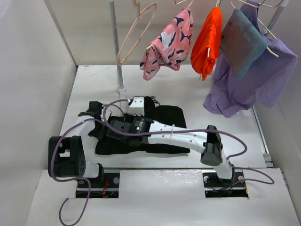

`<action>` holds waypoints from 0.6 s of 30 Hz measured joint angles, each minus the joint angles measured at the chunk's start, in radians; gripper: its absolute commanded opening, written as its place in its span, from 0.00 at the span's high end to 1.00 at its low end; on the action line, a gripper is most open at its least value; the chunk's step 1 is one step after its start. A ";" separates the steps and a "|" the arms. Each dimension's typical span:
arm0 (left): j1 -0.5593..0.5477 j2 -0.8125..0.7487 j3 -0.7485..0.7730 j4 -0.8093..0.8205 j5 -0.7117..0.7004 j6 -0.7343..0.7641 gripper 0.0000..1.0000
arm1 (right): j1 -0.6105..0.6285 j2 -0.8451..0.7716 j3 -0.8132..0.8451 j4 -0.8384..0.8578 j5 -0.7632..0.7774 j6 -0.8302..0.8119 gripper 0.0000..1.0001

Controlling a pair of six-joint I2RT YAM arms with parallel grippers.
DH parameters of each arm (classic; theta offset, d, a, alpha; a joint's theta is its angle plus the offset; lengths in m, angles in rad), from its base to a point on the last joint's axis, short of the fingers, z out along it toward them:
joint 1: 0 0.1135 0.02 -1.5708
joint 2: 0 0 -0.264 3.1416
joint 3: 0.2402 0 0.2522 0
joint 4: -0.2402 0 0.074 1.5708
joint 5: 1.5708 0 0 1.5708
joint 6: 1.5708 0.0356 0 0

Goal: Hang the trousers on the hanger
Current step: Fold the trousers at the center of the board.

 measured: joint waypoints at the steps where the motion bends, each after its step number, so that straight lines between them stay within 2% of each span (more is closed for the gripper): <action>1: 0.000 -0.004 0.000 0.000 -0.003 -0.005 0.50 | 0.004 0.004 -0.022 0.042 -0.031 -0.027 1.00; 6: 0.030 -0.012 0.034 -0.037 -0.028 -0.047 0.42 | 0.003 0.008 -0.126 0.243 -0.177 -0.168 1.00; 10: 0.058 -0.012 0.069 -0.041 -0.043 -0.071 0.41 | -0.001 0.035 -0.143 0.392 -0.280 -0.294 1.00; 12: 0.066 -0.010 0.070 -0.041 -0.051 -0.082 0.36 | 0.000 0.058 -0.143 0.457 -0.320 -0.369 0.95; 13: 0.070 -0.006 0.070 -0.043 -0.056 -0.089 0.32 | 0.000 0.071 -0.142 0.493 -0.346 -0.410 0.72; 15: 0.090 0.005 0.072 -0.048 -0.069 -0.100 0.22 | 0.000 0.103 -0.141 0.557 -0.407 -0.491 0.42; 17: 0.129 0.021 0.090 -0.066 -0.087 -0.117 0.18 | 0.002 0.152 -0.117 0.582 -0.476 -0.573 0.18; 18: 0.152 0.029 0.109 -0.080 -0.093 -0.126 0.15 | 0.003 0.185 -0.092 0.581 -0.504 -0.614 0.16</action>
